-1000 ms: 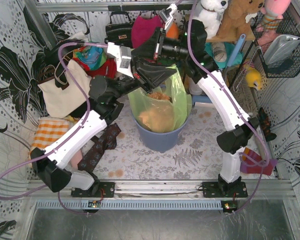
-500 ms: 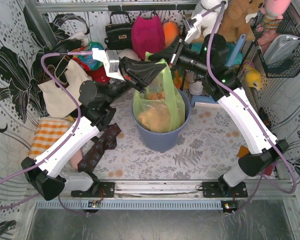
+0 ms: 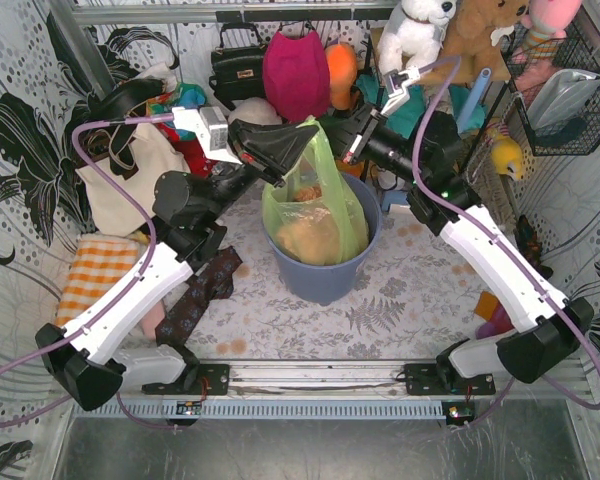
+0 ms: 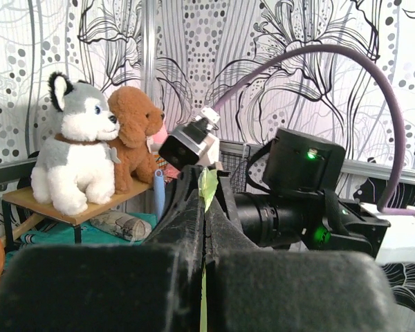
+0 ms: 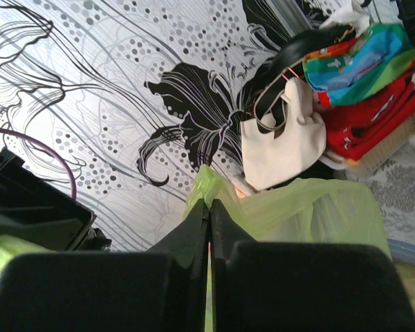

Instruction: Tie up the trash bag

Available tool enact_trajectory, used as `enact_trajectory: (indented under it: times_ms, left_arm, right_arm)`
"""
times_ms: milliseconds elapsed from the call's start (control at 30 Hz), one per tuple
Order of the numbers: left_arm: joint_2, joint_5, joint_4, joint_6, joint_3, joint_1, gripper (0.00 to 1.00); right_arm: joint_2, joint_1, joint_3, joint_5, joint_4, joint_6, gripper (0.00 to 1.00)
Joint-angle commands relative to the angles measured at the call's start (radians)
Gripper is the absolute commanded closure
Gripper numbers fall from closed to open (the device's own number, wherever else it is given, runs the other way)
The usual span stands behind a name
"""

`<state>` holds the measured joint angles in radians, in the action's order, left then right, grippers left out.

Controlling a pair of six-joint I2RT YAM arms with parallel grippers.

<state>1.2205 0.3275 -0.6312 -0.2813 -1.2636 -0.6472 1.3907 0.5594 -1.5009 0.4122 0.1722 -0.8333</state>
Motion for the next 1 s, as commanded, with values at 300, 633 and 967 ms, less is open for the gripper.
enact_trajectory:
  times_ms: [300, 633, 967]
  left_arm:
    - [-0.037, -0.092, -0.045, 0.016, 0.035, 0.006, 1.00]
    - [-0.066, -0.150, -0.041, 0.020, 0.073, 0.013, 1.00]
    - [-0.061, -0.173, -0.030, 0.013, 0.071, 0.027, 1.00]
  right_arm:
    - [-0.151, -0.003, 0.240, -0.019, 0.466, 0.001, 1.00]
    - [-0.188, -0.002, 0.370, 0.007, 0.677, 0.055, 1.00]
    - [-0.215, -0.001, 0.445, 0.090, 0.839, 0.117, 1.00]
